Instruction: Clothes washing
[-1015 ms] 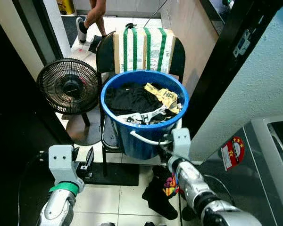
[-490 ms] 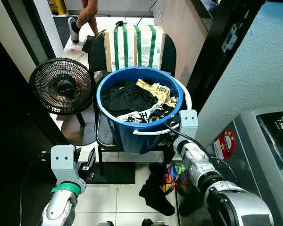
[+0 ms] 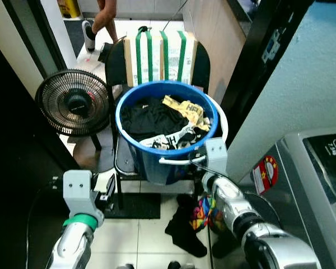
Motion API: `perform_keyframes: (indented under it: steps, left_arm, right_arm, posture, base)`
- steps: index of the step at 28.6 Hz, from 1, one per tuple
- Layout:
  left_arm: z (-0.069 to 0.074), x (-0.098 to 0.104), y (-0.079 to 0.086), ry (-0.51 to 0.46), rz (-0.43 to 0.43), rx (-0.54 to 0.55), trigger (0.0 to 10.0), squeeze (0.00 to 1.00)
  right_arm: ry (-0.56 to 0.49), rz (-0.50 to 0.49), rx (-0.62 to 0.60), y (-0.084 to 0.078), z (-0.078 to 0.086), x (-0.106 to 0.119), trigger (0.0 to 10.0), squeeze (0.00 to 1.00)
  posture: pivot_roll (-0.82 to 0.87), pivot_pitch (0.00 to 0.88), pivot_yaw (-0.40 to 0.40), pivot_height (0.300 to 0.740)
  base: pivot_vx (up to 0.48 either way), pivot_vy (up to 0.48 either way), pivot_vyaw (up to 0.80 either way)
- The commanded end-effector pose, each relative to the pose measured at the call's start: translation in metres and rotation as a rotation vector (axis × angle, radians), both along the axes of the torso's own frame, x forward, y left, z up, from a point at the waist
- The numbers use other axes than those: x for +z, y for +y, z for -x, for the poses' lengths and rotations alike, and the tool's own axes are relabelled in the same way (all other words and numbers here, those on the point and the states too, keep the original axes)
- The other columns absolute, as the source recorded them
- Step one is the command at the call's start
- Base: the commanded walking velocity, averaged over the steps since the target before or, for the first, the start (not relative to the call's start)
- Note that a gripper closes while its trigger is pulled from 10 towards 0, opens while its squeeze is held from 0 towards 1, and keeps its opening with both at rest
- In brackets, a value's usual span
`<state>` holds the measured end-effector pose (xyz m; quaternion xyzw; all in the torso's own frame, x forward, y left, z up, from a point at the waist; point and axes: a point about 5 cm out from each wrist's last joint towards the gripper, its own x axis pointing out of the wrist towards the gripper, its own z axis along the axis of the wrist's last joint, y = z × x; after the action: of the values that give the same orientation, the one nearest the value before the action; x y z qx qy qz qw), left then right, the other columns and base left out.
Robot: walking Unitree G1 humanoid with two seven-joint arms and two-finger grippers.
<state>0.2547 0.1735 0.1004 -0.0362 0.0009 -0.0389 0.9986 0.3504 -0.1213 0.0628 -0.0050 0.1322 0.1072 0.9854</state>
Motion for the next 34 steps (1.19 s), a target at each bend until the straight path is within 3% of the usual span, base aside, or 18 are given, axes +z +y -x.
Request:
perform_keyframes:
  steps: [1, 5, 7, 9, 13, 18, 21, 23, 24, 27, 31, 34]
  left_arm:
    - [0.002, -0.008, 0.003, 0.030, -0.013, 0.006, 10.0, 0.00]
    - [-0.002, -0.007, 0.001, 0.025, -0.012, -0.003, 10.0, 0.00]
    - [-0.002, -0.007, 0.001, 0.025, -0.012, -0.003, 10.0, 0.00]
    - [-0.005, -0.006, 0.002, 0.015, -0.011, 0.001, 10.0, 0.00]
    - [-0.006, -0.006, 0.003, 0.010, -0.012, 0.008, 10.0, 0.00]
    - [-0.007, -0.006, 0.003, 0.005, -0.010, 0.016, 10.0, 0.00]
    - [-0.005, -0.005, 0.002, -0.002, -0.006, 0.015, 10.0, 0.00]
    - [-0.005, -0.005, 0.002, -0.002, -0.005, 0.013, 10.0, 0.00]
    - [-0.002, -0.005, 0.000, -0.002, -0.005, 0.000, 10.0, 0.00]
    - [-0.001, -0.005, -0.001, -0.002, -0.005, -0.005, 10.0, 0.00]
    - [0.002, -0.008, 0.000, 0.004, -0.007, -0.011, 10.0, 0.00]
    - [0.002, -0.008, 0.001, 0.004, -0.009, -0.011, 10.0, 0.00]
  right_arm:
    - [0.042, 0.004, -0.023, -0.008, 0.011, -0.016, 10.0, 0.00]
    - [0.104, 0.009, -0.091, -0.026, 0.029, -0.038, 10.0, 0.00]
    - [0.104, 0.009, -0.091, -0.026, 0.029, -0.038, 10.0, 0.00]
    - [0.136, 0.024, -0.170, -0.044, 0.044, -0.053, 10.0, 0.00]
    - [0.148, 0.071, -0.243, -0.061, 0.056, -0.062, 10.0, 0.00]
    - [0.164, 0.116, -0.248, -0.070, 0.070, -0.072, 10.0, 0.00]
    - [0.096, -0.052, -0.232, -0.078, 0.086, -0.076, 10.0, 0.00]
    - [0.076, -0.081, -0.230, -0.079, 0.088, -0.075, 10.0, 0.00]
    - [-0.003, -0.157, -0.183, -0.080, 0.090, -0.069, 10.0, 0.00]
    - [-0.031, -0.175, -0.164, -0.081, 0.091, -0.066, 10.0, 0.00]
    - [-0.157, -0.342, -0.068, -0.088, 0.095, -0.047, 10.0, 0.00]
    - [-0.189, -0.361, -0.053, -0.090, 0.093, -0.041, 10.0, 0.00]
  posture:
    - [0.15, 0.107, 0.032, 0.740]
    - [0.15, 0.093, 0.035, 0.740]
    - [0.15, 0.093, 0.035, 0.740]
    - [0.15, 0.075, 0.029, 0.740]
    - [0.14, 0.060, 0.022, 0.740]
    - [0.14, 0.060, 0.022, 0.740]
    - [0.14, 0.047, 0.025, 0.740]
    - [0.14, 0.047, 0.025, 0.740]
    - [0.13, 0.046, 0.033, 0.740]
    - [0.13, 0.046, 0.033, 0.740]
    - [0.12, 0.049, 0.043, 0.740]
    - [0.12, 0.049, 0.043, 0.740]
  base:
    - [0.000, 0.000, 0.00]
    - [0.000, 0.000, 0.00]
    - [0.000, 0.000, 0.00]
    - [0.000, 0.000, 0.00]
    - [0.000, 0.000, 0.00]
    - [0.000, 0.000, 0.00]
    - [0.000, 0.000, 0.00]
    - [0.000, 0.000, 0.00]
    - [0.000, 0.000, 0.00]
    - [0.000, 0.000, 0.00]
    - [0.000, 0.000, 0.00]
    - [0.000, 0.000, 0.00]
